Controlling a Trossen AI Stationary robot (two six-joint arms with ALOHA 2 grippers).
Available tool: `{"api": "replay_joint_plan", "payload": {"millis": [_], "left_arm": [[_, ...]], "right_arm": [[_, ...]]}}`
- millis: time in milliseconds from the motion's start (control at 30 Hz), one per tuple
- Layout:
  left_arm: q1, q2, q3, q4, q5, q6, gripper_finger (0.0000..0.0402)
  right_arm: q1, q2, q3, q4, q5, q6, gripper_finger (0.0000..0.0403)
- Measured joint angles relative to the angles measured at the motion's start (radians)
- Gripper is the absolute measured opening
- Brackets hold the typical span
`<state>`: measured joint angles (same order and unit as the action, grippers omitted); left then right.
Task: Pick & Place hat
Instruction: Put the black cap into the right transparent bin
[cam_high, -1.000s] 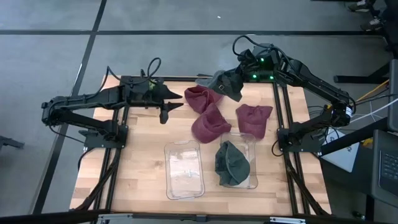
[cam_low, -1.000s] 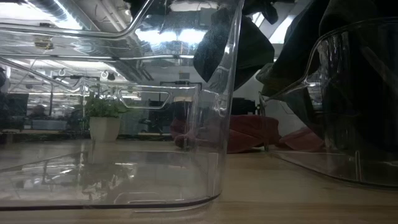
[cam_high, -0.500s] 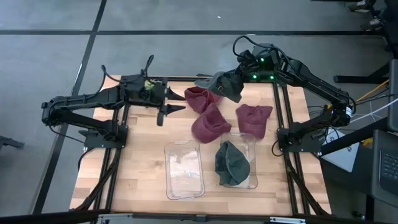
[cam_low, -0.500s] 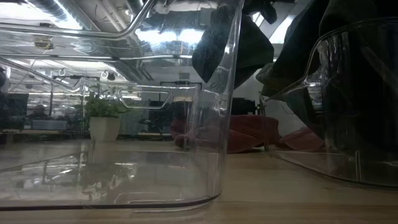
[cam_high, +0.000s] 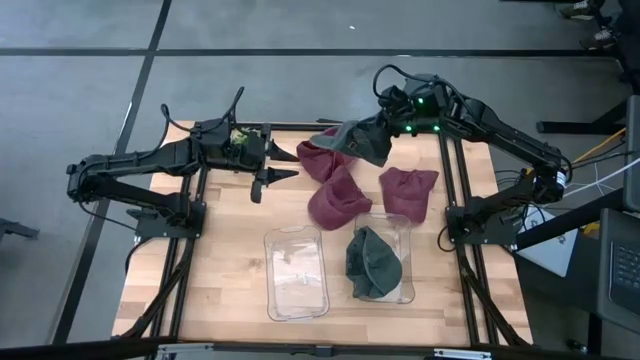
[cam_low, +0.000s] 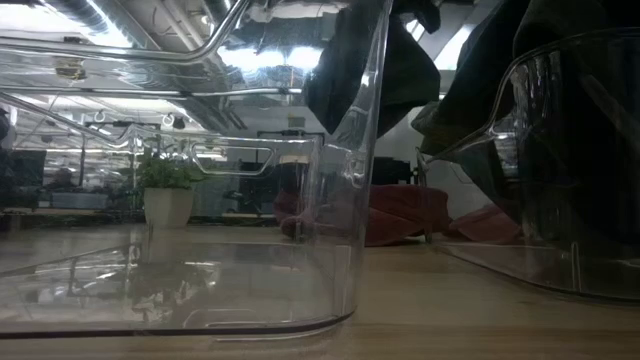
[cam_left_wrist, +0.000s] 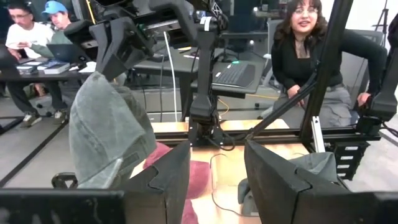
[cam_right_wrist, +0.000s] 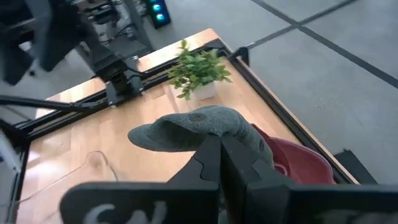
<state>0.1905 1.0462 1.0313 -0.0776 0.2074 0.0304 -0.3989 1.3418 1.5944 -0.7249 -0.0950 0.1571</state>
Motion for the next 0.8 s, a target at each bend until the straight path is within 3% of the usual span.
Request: {"api": "replay_joint_plan", "payload": {"millis": [800], "left_arm": [[0.000,0.000,0.000,0.000,0.057,-0.044,0.0148]], "right_arm": [[0.044,0.000,0.000,0.083,-0.403,-0.206,0.0000]]}}
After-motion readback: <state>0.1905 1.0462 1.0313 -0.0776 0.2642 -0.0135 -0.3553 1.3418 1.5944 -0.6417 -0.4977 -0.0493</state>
